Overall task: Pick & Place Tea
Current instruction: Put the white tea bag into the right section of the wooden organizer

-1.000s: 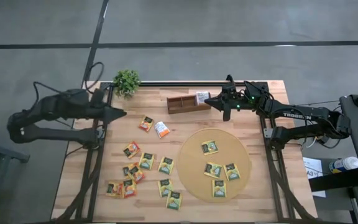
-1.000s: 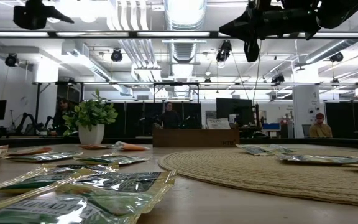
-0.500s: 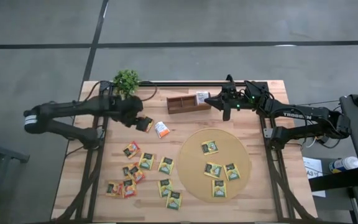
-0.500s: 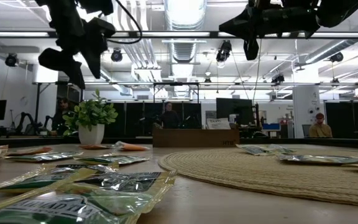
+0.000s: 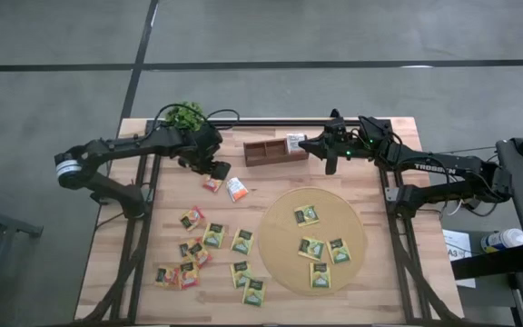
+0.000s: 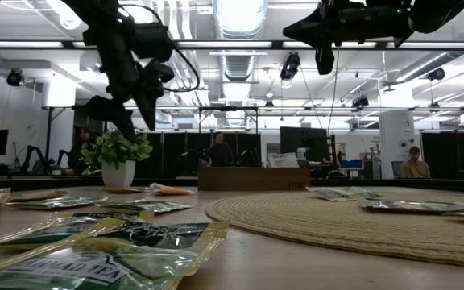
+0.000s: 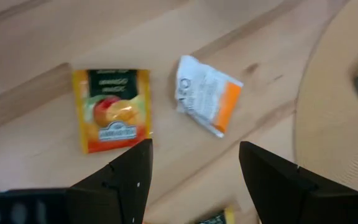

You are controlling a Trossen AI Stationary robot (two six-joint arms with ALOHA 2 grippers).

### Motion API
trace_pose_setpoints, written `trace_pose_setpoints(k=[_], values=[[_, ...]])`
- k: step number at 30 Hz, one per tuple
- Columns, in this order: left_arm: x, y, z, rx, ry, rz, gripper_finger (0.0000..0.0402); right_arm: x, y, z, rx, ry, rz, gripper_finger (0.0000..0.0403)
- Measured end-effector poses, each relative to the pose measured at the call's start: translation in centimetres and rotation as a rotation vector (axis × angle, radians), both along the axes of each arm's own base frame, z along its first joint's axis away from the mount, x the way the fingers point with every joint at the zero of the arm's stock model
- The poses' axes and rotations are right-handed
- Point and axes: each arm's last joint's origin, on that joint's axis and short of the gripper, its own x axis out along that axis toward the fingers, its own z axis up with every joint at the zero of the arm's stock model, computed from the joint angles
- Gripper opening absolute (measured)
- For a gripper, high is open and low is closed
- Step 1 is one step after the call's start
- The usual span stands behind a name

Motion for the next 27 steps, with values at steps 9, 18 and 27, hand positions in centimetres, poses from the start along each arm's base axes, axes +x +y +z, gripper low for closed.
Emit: trace_pose_setpoints(k=[9,18,27], values=[[2.6,0.9,-3.2,-0.082,-0.005,-0.033,0.0233,0.0,0.0,0.0,0.026,-0.003,-0.001,0.0008],[3.7,1.4,-5.4,-0.107,0.041,-0.028,0.0233,0.0,0.0,0.0,0.027,-0.004,-0.001,0.0008],[4.7,1.9,-7.2,-0.120,0.067,-0.026,0.0217,0.0,0.0,0.0,0.026,-0.004,-0.001,0.0008]])
